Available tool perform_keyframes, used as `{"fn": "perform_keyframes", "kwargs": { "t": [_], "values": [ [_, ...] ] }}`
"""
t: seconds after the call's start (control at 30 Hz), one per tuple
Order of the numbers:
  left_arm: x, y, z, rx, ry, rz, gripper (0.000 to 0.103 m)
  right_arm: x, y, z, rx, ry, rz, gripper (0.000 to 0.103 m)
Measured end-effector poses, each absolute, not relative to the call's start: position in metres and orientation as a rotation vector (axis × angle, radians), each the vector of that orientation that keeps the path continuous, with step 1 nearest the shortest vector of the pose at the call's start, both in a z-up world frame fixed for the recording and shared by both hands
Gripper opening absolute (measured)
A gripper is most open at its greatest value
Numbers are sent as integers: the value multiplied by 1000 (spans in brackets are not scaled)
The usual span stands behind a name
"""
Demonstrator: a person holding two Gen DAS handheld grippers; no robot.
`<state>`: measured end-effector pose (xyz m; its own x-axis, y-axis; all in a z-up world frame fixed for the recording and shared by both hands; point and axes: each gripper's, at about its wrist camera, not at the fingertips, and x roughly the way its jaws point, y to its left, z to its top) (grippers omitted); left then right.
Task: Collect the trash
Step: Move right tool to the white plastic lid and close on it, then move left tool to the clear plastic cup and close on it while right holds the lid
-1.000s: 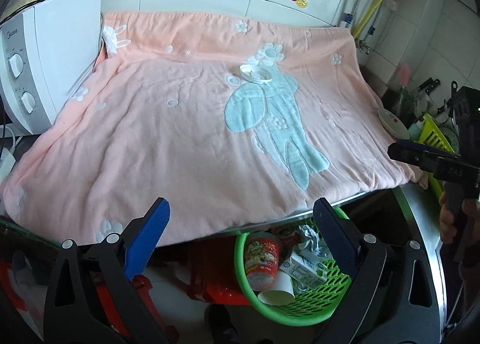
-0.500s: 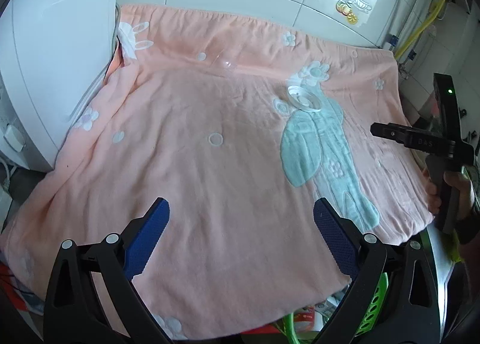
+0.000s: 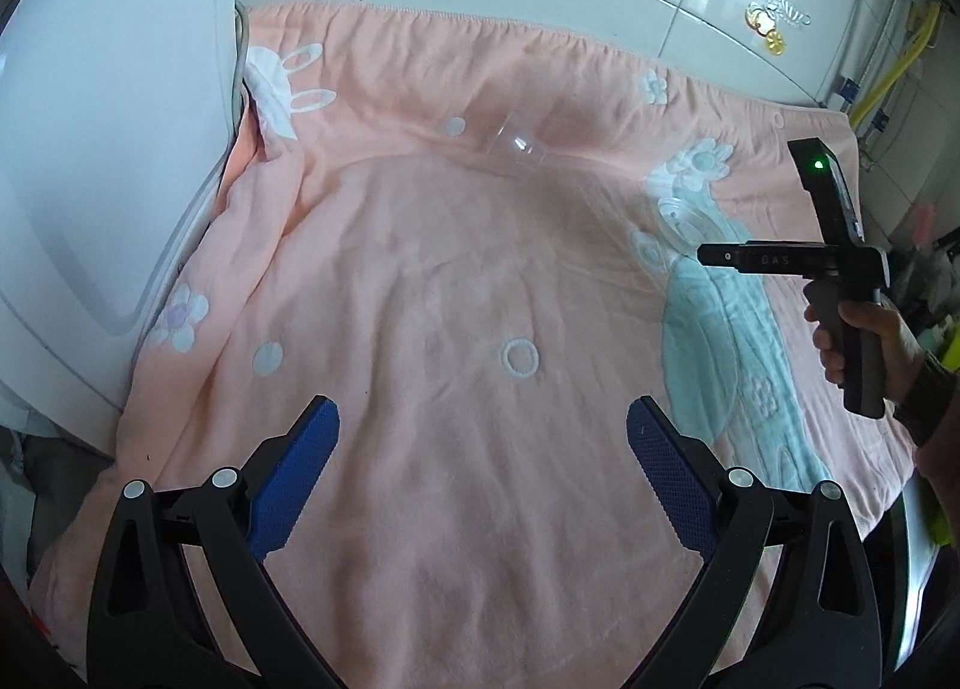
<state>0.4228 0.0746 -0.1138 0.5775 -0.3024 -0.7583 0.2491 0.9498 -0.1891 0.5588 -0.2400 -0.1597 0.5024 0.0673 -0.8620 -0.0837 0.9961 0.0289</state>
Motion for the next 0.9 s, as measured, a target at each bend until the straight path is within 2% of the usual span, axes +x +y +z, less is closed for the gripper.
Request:
{"fn": "perform_keyframes", "kwargs": {
  "t": [0.33, 0.7, 0.9],
  "values": [
    [462, 79, -118, -101, 870, -324, 95, 599, -244, -183, -18, 1096, 95, 94],
    [484, 81, -130, -145, 905, -338, 95, 624, -262, -178, 56, 1091, 89, 95],
    [502, 72, -125, -142, 894, -350, 95, 618, -260, -172, 43, 1081, 74, 90]
  ]
}}
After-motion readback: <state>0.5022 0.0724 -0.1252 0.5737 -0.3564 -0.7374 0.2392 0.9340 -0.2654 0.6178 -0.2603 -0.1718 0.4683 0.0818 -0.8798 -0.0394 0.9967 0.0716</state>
